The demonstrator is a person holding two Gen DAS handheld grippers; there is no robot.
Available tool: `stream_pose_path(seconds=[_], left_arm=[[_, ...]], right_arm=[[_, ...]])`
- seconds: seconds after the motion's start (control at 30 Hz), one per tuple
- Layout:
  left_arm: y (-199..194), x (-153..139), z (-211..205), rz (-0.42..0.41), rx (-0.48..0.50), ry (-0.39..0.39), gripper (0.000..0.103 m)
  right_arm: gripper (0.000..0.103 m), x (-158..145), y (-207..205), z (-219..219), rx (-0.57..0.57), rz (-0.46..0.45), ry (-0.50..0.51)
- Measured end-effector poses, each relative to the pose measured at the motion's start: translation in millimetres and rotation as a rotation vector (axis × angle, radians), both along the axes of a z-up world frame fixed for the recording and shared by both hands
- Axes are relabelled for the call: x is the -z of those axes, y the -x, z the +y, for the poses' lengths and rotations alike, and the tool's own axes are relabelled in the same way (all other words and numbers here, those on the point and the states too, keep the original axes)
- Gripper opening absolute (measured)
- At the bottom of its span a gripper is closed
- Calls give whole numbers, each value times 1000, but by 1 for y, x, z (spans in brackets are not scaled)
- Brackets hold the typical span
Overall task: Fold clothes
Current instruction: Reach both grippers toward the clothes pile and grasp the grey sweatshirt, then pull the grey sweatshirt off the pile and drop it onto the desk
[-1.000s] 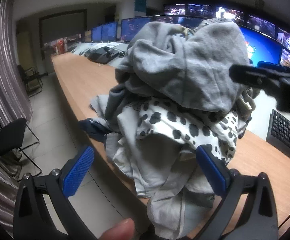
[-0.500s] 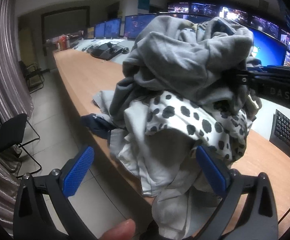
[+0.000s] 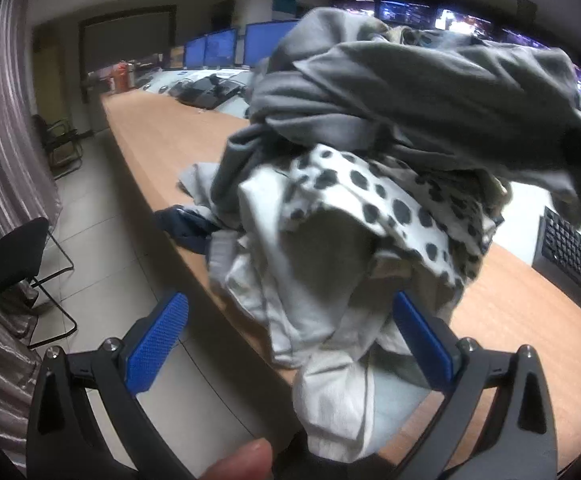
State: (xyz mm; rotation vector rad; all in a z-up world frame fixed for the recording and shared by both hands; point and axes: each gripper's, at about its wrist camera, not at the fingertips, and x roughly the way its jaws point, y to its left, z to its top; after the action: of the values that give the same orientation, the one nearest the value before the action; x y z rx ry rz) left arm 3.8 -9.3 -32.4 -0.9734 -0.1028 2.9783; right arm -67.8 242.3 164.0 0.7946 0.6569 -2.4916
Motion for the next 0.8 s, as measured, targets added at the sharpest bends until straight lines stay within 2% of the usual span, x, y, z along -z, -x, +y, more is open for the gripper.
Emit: stream_pose_path(seconds=[0.07,0.13,0.2,0.37,0.5,0.63,0.77,0.8], left_arm=[[1,0,7,8,4,19,103],[6,0,19,34,2,96,103],[21,1,26,31,4,126,103],[48,6,27,11,-32,102,103],[64,17,17,-54,-94,83,103],[68,24,9,-63,-133,46,103],[60,25,19,-45,-139,98,103],[55,24,23,-35,-142,118,103]], right_arm=[[11,-1,-14,15,38,25,-46],[11,-3,-27,28,82,55,-100],[11,-3,-36,39,119,65,-148],[11,-1,-61,78,221,78,-235],[11,7,-87,122,318,51,-279],[11,28,-116,200,491,-46,-266],[11,54,-170,285,682,-175,-185],[11,63,-185,301,732,-210,-192]])
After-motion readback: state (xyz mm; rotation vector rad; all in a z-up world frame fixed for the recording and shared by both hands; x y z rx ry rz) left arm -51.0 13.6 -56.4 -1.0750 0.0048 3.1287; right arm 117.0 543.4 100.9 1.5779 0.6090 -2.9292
